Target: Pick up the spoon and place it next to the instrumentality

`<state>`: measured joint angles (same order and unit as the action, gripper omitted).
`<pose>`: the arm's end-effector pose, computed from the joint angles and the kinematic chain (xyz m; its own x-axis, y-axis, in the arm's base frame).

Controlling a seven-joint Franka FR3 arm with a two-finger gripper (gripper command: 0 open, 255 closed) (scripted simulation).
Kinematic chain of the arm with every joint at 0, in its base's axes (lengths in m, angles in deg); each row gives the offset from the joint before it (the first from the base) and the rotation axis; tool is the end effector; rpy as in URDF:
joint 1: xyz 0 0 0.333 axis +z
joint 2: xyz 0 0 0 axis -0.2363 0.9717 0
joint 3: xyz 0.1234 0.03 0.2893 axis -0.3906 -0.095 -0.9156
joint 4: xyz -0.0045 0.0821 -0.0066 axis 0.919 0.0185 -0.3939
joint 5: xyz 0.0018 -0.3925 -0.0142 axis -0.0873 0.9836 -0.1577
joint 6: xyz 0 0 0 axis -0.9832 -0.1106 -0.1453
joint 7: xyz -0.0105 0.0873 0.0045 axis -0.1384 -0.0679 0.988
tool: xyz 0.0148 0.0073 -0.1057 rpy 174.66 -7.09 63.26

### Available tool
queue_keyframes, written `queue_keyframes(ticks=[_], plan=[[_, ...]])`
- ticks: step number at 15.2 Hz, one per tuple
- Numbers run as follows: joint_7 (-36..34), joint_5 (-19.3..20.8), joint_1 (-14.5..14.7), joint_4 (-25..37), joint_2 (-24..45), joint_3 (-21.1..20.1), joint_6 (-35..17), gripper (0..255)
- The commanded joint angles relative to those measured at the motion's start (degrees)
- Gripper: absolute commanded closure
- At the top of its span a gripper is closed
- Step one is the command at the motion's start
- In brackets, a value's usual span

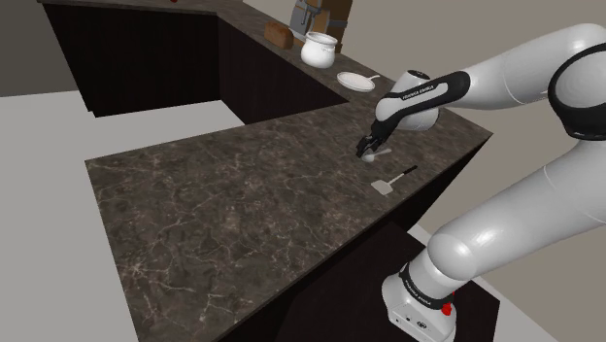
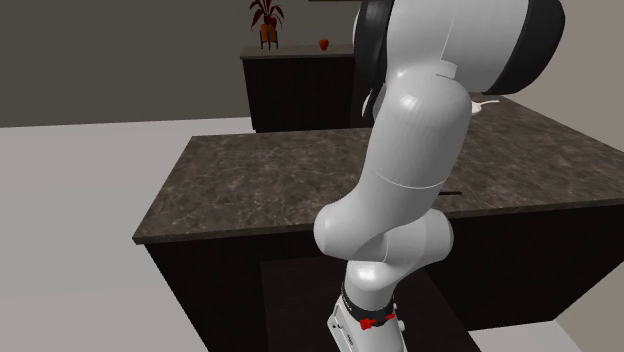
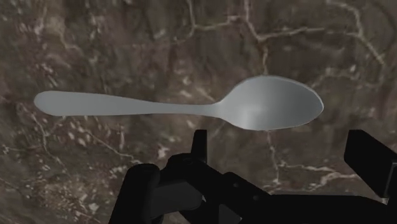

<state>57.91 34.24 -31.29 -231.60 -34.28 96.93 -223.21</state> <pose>0.3685 -0.2655 0.3451 0.9733 -0.1694 0.1552 -0.1769 -0.9836 0.0362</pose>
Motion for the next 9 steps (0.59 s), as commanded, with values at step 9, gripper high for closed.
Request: queue_keyframes(ticks=[9], plan=[[-1.7,2.3,-0.9,1.9,-6.6,-1.0,8.3,0]])
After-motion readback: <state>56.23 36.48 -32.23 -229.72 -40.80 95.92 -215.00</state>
